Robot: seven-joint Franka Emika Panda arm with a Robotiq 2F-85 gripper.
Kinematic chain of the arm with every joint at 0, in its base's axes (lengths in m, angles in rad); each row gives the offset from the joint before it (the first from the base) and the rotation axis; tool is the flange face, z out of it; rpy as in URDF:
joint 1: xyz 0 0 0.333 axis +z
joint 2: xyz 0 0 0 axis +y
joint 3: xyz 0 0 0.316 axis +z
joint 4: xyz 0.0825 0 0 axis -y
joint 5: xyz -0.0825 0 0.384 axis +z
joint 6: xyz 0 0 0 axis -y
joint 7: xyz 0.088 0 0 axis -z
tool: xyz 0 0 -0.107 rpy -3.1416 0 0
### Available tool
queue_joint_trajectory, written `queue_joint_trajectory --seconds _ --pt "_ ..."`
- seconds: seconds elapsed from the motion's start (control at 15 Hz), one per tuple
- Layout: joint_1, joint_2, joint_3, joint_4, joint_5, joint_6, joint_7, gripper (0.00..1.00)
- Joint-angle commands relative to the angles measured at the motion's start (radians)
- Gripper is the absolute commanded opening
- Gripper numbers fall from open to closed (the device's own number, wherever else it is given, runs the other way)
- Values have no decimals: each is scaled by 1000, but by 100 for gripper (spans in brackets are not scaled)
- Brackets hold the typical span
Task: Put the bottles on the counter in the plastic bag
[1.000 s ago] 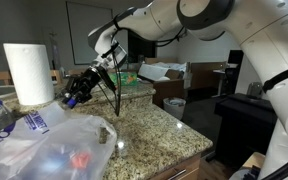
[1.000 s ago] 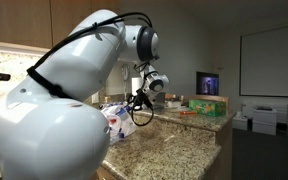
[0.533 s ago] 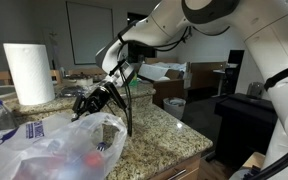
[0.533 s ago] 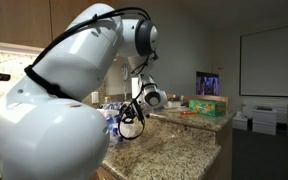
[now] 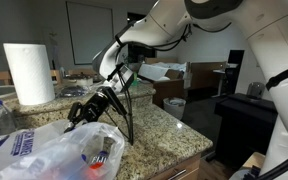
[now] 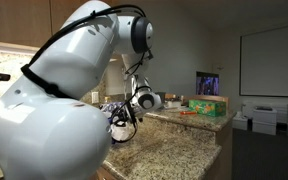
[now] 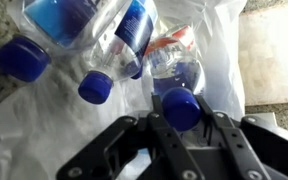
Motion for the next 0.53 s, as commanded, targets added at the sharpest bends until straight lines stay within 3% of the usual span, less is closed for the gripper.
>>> queue_joint_trajectory --seconds 0.0,0.2,0.47 --pt "32 -60 -8 -54 3 52 15 60" --pt "36 -117 -22 -90 -2 120 13 72" --pt "21 -187 -43 -150 -6 171 11 98"
